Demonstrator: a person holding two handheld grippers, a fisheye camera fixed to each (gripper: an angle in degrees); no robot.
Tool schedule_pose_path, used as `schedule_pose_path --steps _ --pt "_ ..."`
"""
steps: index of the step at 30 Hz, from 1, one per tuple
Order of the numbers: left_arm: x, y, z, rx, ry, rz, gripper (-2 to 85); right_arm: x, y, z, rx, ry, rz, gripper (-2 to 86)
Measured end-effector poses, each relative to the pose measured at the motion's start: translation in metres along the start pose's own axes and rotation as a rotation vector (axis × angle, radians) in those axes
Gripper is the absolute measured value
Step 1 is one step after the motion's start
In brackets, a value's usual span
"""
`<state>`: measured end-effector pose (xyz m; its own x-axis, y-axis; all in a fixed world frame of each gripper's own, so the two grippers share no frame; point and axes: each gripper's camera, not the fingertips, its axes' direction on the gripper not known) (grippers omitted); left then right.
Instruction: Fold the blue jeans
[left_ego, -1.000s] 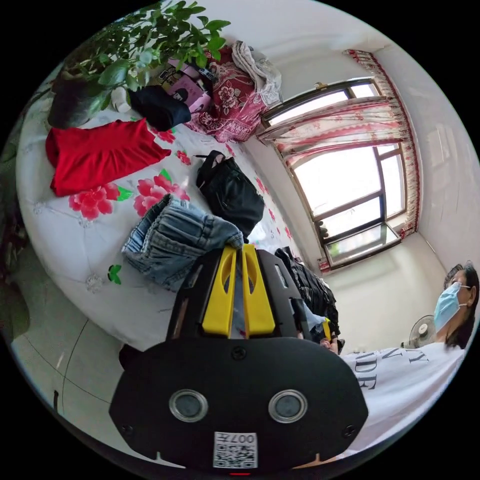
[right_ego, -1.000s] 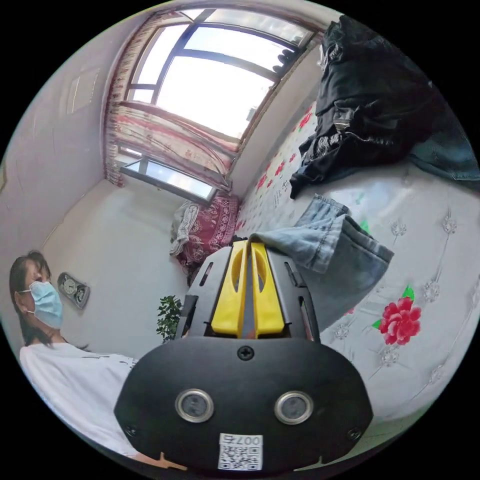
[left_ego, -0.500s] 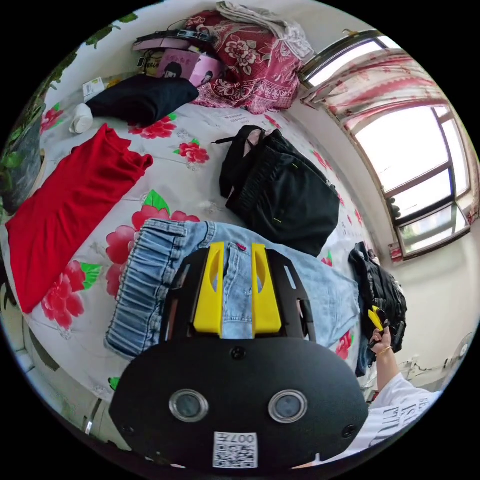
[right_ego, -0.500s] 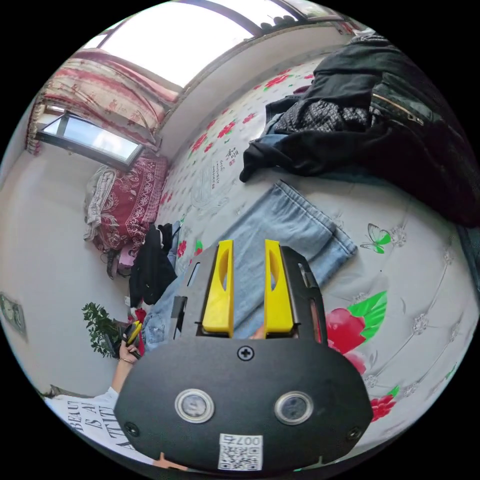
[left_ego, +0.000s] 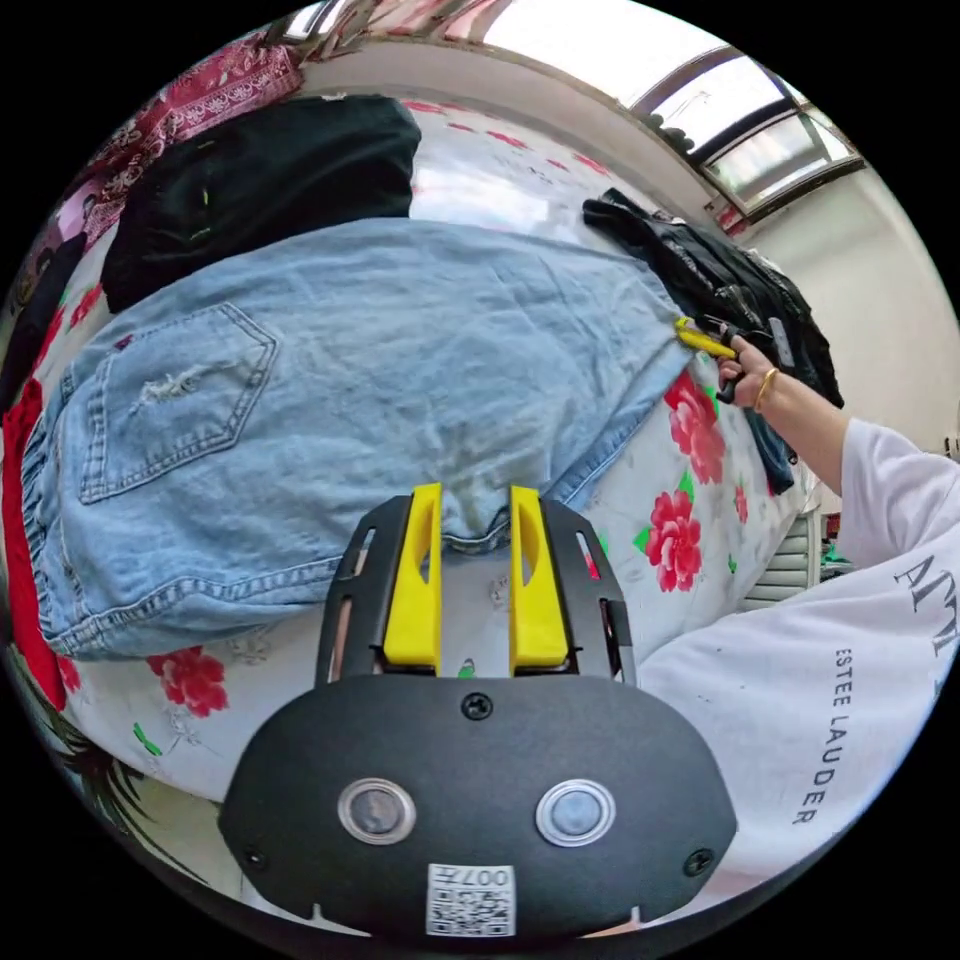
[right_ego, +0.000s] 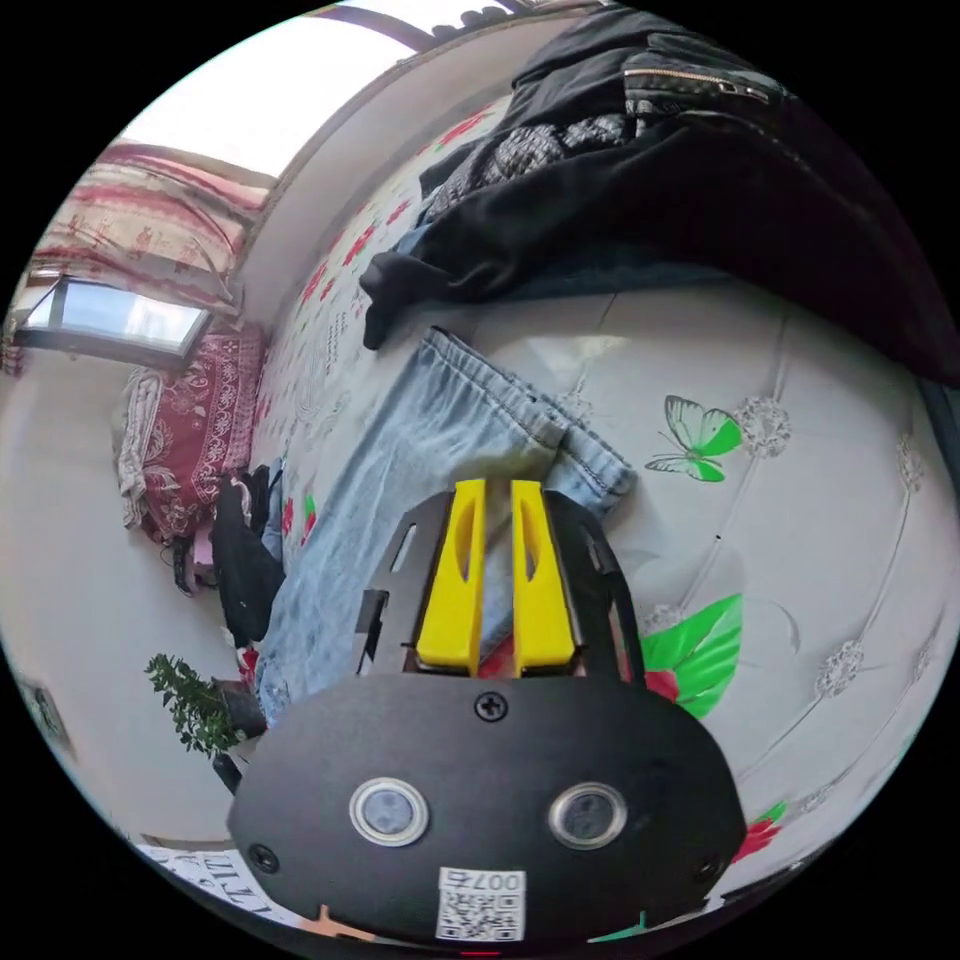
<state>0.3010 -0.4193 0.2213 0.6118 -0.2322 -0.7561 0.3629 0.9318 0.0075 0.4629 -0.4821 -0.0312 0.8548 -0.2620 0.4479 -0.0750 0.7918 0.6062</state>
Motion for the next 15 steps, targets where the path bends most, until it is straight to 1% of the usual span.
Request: schedule_pose_path --steps 1,3,6,8,10,12,14,15 --pt "-0.001 -0.002 0.007 -0.021 -0.029 -0.012 4.7 0.001 0.0 -0.003 0.012 0.008 0.003 0.6" --pt "-0.003 -0.008 0.004 -0.002 -0.031 0.016 0.2 0.0 0.002 -0.03 0.085 -0.134 -0.098 0.1" --pt "0.003 -0.005 -0.019 0.064 -0.052 0.115 -0.7 0.0 0.018 -0.076 0.157 -0.232 -0.196 0.0" --pt "0.0 -0.001 -0.026 0.076 -0.045 0.124 -0.7 0.009 0.035 -0.095 0.185 -0.223 -0.214 0.1" --pt "-0.008 0.004 -0.017 0.049 -0.012 0.111 -0.6 0.029 0.05 -0.1 0.188 -0.188 -0.174 0.3" --pt "-0.023 0.008 0.013 -0.011 0.0 0.064 0.4 0.063 0.061 -0.086 0.144 -0.164 -0.071 1.0" --pt "-0.038 0.006 0.031 -0.064 0.026 0.006 2.1 0.088 0.065 -0.076 0.121 -0.197 0.041 2.2" --pt "-0.047 0.005 0.029 -0.048 0.041 -0.01 3.4 0.099 0.068 -0.078 0.138 -0.2 0.093 3.6"
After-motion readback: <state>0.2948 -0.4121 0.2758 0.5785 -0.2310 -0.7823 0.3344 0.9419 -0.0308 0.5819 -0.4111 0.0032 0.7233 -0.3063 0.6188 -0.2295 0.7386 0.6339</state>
